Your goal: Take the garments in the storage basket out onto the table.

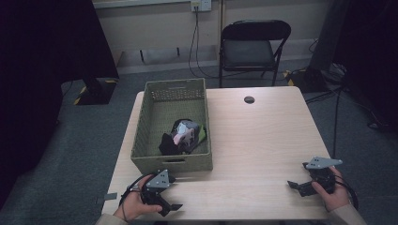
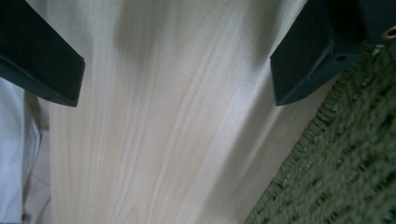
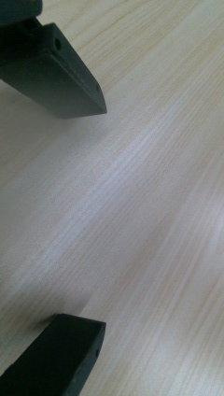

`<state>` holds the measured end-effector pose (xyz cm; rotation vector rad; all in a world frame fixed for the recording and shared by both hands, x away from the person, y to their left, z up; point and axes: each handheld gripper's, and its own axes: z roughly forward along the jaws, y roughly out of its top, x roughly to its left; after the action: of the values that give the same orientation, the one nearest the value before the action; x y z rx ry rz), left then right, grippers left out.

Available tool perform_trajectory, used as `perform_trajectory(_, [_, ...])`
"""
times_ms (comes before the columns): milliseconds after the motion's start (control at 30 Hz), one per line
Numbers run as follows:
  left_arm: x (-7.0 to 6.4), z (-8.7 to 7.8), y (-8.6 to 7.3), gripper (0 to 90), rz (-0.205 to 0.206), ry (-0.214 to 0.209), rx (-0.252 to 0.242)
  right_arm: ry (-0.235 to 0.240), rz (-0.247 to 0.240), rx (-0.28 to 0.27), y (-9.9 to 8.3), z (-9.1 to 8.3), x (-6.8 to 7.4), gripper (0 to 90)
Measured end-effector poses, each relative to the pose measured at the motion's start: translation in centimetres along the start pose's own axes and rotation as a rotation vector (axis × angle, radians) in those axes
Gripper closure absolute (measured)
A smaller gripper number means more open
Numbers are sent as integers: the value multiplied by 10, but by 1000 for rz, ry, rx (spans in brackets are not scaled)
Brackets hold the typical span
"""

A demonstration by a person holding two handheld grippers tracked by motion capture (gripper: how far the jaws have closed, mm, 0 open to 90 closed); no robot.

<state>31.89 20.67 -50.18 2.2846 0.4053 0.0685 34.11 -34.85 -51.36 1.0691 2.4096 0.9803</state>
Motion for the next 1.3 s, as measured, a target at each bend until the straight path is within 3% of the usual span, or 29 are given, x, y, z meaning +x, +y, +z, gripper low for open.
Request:
perform_trajectory(167, [2,-6,5,29,-37,4,4,0,0,0,0,0,0,0])
perform_trajectory(667, [4,-17,23,40,-34,16,3,0,0,0,0,0,0,0])
perform_trajectory(867, [7,-28,33,46,-52,42,-24,0,0,0,0,0,0,0])
perform_trajectory(1300, [11,-34,44,51,-66,50,-28,0,0,0,0,0,0,0])
